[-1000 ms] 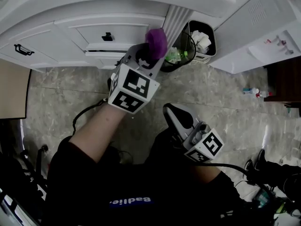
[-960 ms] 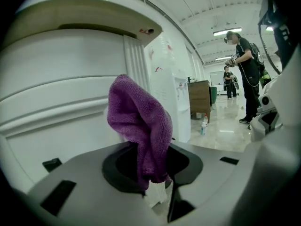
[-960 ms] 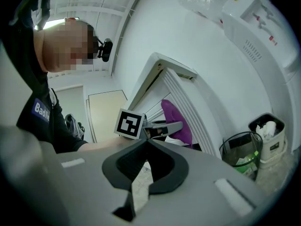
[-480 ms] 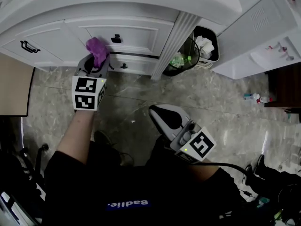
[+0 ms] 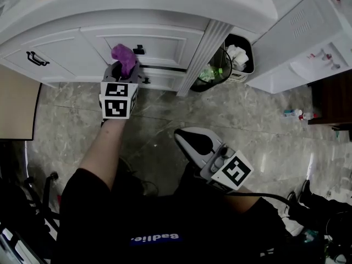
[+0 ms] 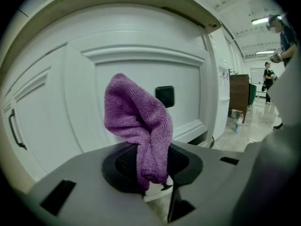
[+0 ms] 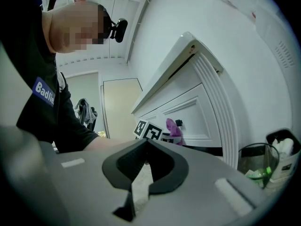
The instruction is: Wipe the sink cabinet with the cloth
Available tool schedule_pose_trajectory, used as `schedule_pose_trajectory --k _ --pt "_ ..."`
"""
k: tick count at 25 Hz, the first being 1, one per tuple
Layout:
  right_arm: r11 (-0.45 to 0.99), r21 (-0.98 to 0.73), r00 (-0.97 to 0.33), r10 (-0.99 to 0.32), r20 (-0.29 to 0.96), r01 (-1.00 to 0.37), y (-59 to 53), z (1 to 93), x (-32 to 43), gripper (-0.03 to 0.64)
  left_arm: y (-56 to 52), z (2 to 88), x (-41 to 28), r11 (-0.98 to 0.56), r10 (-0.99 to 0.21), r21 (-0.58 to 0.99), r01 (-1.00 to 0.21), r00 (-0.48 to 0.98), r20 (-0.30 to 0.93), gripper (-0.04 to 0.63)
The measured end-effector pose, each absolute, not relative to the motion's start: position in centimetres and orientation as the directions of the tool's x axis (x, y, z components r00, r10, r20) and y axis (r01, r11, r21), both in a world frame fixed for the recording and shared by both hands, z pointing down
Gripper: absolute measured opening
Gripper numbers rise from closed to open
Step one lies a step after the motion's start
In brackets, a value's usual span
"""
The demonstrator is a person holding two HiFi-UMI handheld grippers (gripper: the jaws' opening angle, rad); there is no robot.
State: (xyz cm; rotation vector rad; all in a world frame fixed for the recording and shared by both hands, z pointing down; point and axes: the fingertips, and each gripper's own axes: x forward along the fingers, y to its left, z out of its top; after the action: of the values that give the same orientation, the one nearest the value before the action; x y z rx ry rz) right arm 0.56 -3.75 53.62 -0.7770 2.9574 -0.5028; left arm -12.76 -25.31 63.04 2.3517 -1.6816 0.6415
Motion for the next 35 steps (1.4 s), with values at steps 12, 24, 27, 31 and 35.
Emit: schedule_pose_trajectory --k 12,24,27,31,35 --pt "0.789 -0.326 -0.842 -0.538 0.044 -0.521 -4.2 53.9 2.8 0.002 -24.2 62.9 1.5 -0.574 -0.761 -0.087 -0.814 0.491 0.423 0.107" --pt "0.776 -0.335 -0.832 -0.554 0.04 -0.533 -5.4 54.7 3.7 0.002 -23.0 63.1 6.7 -0.713 -0.662 -0.083 -0.696 0.63 0.406 0.107" --pt "0.774 -0.344 -0.83 -0.557 0.029 -0.532 -5.5 54.6 3.5 0.002 -22.6 63.1 7.2 -0.739 -0.639 -0.092 -0.667 0.652 0.408 0.107" --pt "0.788 -0.346 -0.841 -0.541 0.003 -0.509 -5.3 54.3 3.1 0.002 -21.8 63.6 3.5 -0.715 -0.669 -0.111 -0.69 0.629 0.396 0.107" --pt "0.791 -0.366 -0.847 -0.531 -0.013 -0.491 -5.4 54.1 2.2 0.002 -22.3 66.6 -4.6 -0.591 -0.748 -0.092 -0.802 0.501 0.436 0.107"
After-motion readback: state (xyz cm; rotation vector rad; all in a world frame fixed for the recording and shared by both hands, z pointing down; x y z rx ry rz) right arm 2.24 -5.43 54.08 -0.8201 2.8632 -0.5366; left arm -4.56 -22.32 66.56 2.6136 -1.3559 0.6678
